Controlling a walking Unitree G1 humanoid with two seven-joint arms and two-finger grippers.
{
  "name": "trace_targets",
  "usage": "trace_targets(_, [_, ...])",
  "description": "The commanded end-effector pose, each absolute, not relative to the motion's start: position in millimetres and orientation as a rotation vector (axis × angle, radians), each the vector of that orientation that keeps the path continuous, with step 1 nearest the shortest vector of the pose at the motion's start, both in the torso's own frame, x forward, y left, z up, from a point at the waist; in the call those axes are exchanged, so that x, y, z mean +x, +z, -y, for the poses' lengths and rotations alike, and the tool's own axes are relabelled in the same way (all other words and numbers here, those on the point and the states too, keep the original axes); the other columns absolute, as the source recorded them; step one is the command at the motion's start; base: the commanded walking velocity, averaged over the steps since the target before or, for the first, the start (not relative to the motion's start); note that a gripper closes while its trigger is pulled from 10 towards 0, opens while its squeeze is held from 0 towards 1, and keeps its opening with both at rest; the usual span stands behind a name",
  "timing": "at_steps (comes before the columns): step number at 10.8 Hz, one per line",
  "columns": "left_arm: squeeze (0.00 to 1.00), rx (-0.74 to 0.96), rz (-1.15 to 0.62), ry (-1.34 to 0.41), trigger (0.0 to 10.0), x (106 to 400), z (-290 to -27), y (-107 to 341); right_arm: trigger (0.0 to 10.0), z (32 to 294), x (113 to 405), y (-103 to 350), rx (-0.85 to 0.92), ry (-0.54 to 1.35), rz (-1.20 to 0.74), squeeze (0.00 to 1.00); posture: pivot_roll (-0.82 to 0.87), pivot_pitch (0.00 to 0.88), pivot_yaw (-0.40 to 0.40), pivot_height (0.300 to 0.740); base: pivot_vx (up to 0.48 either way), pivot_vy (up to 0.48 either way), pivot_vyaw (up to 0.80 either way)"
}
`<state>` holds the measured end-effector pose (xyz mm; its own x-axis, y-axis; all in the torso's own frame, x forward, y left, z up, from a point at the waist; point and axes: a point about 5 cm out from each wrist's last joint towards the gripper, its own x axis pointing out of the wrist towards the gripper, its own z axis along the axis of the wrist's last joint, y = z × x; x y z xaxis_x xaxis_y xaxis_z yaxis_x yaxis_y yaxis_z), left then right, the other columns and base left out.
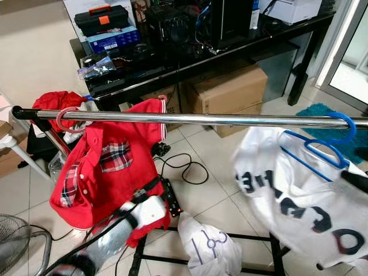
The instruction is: Hang hanger
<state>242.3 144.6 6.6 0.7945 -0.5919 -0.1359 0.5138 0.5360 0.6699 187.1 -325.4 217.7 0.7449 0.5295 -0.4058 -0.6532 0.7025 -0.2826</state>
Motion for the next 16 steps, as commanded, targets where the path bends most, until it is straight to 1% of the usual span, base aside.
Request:
trace_targets(1, [0.0, 0.807, 0.163, -0.687, 10.0, 242.7, -144.9, 10.5, 10.0, 317.5, 190.9, 214.5, -0.434, 0.703, -0.307, 1.0, -0.14, 0.019, 0.114, 0.74, 0.0, 0.0, 0.0])
trace_targets(2, [0.0, 0.827, 0.2, -0.706, 10.0, 242.7, -141.4, 12.7, 10.0, 316.2, 195.8, 210.4, -0.439, 0.698, -0.307, 1.0, -0.14, 0.02, 0.111, 0.74, 0.0, 0.0, 0.0])
trace_targets(3, [0.0, 0.835, 0.213, -0.716, 10.0, 242.2, -139.9, 13.1, 10.0, 316.0, 198.0, 209.0, -0.444, 0.693, -0.306, 0.96, -0.13, 0.023, 0.105, 0.74, 0.0, 0.0, 0.0])
trace_targets(4, [0.0, 0.867, 0.261, -0.741, 10.0, 238.3, -135.6, 12.8, 10.0, 318.7, 208.9, 204.8, -0.474, 0.638, -0.317, 0.36, -0.12, 0.025, 0.096, 0.74, 0.0, 0.0, 0.0])
trace_targets(5, [0.0, 0.883, 0.291, -0.745, 10.0, 236.4, -134.0, 13.1, 10.0, 320.1, 213.4, 203.2, -0.48, 0.616, -0.322, 0.27, -0.12, 0.028, 0.092, 0.74, 0.0, 0.0, 0.0])
trace_targets(6, [0.0, 0.888, 0.308, -0.74, 10.0, 235.4, -132.7, 13.2, 10.0, 319.3, 216.6, 200.8, -0.476, 0.616, -0.331, 0.21, -0.11, 0.03, 0.083, 0.74, 0.0, 0.0, 0.0])
trace_targets(7, [0.0, 0.89, 0.324, -0.725, 10.0, 235.0, -131.3, 13.2, 8.5, 313.5, 222.0, 191.8, -0.459, 0.644, -0.365, 0.0, -0.11, 0.03, 0.078, 0.74, 0.0, 0.0, 0.0])
trace_targets(8, [0.0, 0.888, 0.336, -0.71, 10.0, 236.0, -129.9, 14.2, 4.9, 304.0, 224.3, 180.7, -0.442, 0.701, -0.408, 0.0, -0.1, 0.031, 0.072, 0.74, 0.0, 0.0, 0.0])
trace_targets(9, [0.0, 0.886, 0.351, -0.694, 10.0, 237.1, -127.6, 15.2, 0.0, 296.2, 232.0, 170.1, -0.438, 0.717, -0.438, 0.0, -0.09, 0.029, 0.059, 0.74, 0.0, 0.0, 0.0])
trace_targets(11, [0.0, 0.886, 0.363, -0.682, 10.0, 237.5, -125.9, 15.6, 0.0, 298.1, 241.9, 163.8, -0.46, 0.672, -0.476, 0.0, -0.08, 0.028, 0.053, 0.74, 0.0, 0.0, 0.0])
trace_targets(12, [0.0, 0.883, 0.363, -0.669, 10.0, 236.7, -126.7, 15.0, 0.0, 305.6, 249.6, 164.3, -0.48, 0.602, -0.489, 0.0, -0.08, 0.028, 0.05, 0.74, 0.0, 0.0, 0.0])
trace_targets(14, [0.0, 0.88, 0.361, -0.659, 10.0, 235.1, -127.3, 13.6, 0.0, 314.7, 256.7, 168.1, -0.507, 0.529, -0.483, 0.0, -0.08, 0.031, 0.053, 0.74, 0.0, 0.0, 0.0])
trace_targets(16, [0.0, 0.879, 0.362, -0.659, 10.0, 234.7, -127.1, 13.2, 0.0, 316.8, 257.4, 169.3, -0.534, 0.523, -0.474, 0.0, -0.08, 0.032, 0.056, 0.74, 0.0, 0.0, 0.0])
